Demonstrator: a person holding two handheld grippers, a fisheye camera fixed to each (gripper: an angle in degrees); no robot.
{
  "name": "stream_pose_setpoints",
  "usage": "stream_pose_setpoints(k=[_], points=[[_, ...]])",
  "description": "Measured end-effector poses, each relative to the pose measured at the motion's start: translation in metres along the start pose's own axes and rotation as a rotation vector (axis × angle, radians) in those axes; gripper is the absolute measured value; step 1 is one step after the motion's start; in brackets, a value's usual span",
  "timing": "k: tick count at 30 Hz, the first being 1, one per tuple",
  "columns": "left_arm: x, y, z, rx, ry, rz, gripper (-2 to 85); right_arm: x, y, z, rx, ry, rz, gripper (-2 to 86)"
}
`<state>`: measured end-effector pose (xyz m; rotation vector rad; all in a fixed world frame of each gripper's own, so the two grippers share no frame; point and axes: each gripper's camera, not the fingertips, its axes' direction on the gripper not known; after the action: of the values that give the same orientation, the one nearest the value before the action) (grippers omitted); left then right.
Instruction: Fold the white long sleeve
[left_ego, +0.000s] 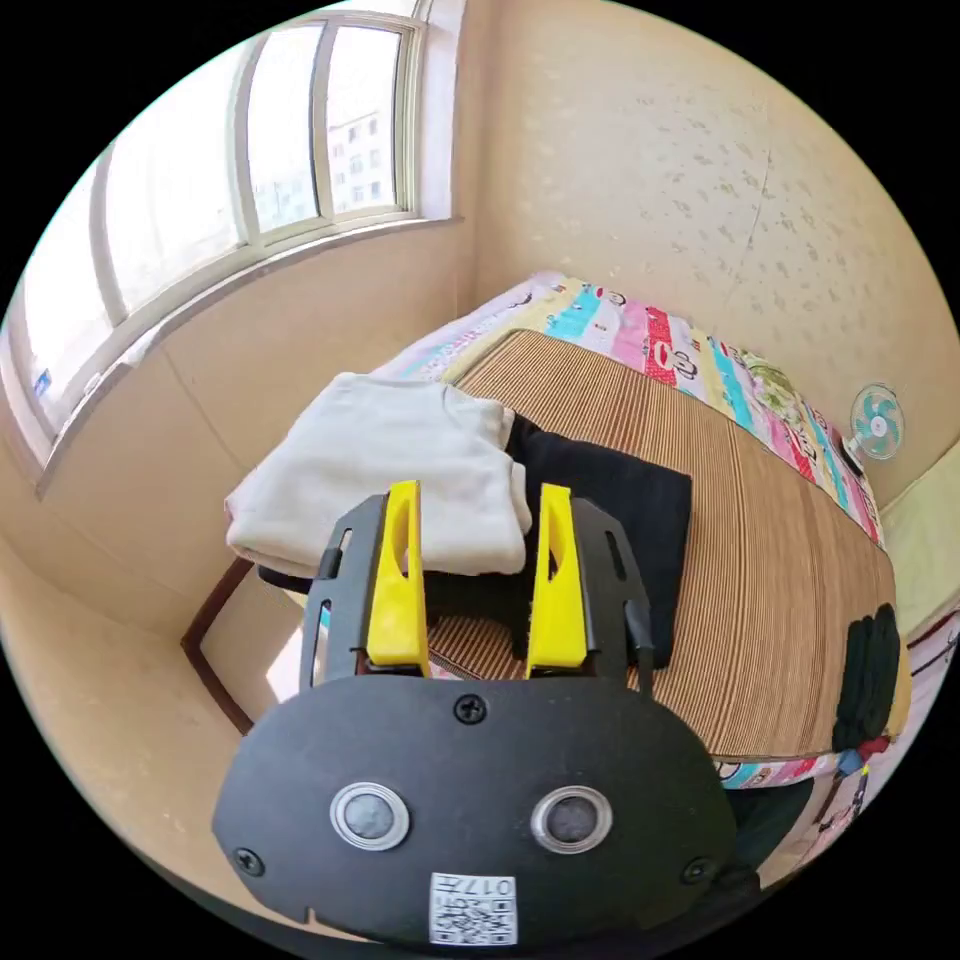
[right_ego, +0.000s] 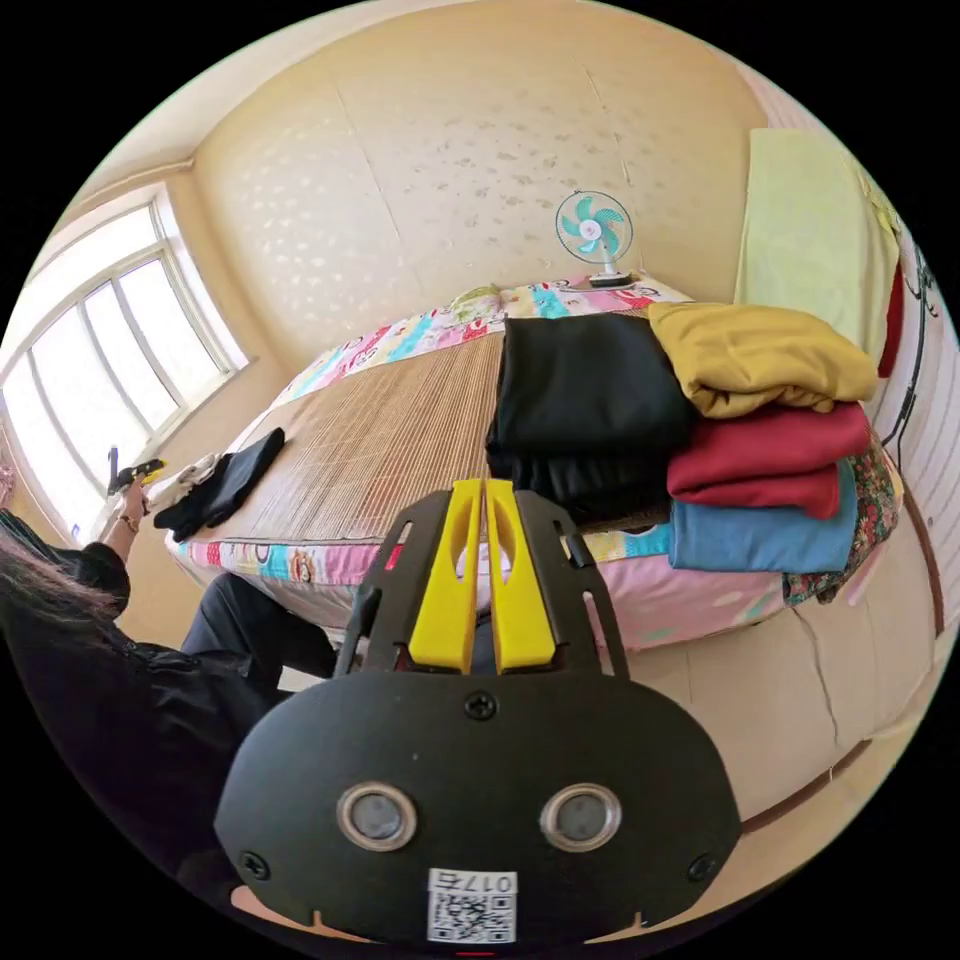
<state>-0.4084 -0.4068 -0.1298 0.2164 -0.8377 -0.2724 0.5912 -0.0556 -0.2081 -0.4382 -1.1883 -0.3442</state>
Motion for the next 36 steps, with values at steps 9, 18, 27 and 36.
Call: stream_pose_setpoints(k=[9, 18, 27, 36], points=[[0.044, -0.049, 0.040, -0.128, 0.366, -0.167, 4.1, -0.067, 0.006, 0.055, 0.017, -0.139, -0.025, 0.2], [0.204, 0.002, -0.143, 0.150, 1.183, 0.503, 4.4, -0.130, -0.028, 0.095, 0.005, -0.199, -0.186, 0.2], [0.246, 0.209, -0.002, -0.499, 0.839, 0.422, 4.1, -0.145, 0.007, 0.154, -0.106, -0.278, -0.169, 0.2], [0.448, 0.221, -0.082, -0.395, 0.844, 0.645, 14.8, -0.098, 0.036, 0.180, -0.070, -0.455, 0.007, 0.3]])
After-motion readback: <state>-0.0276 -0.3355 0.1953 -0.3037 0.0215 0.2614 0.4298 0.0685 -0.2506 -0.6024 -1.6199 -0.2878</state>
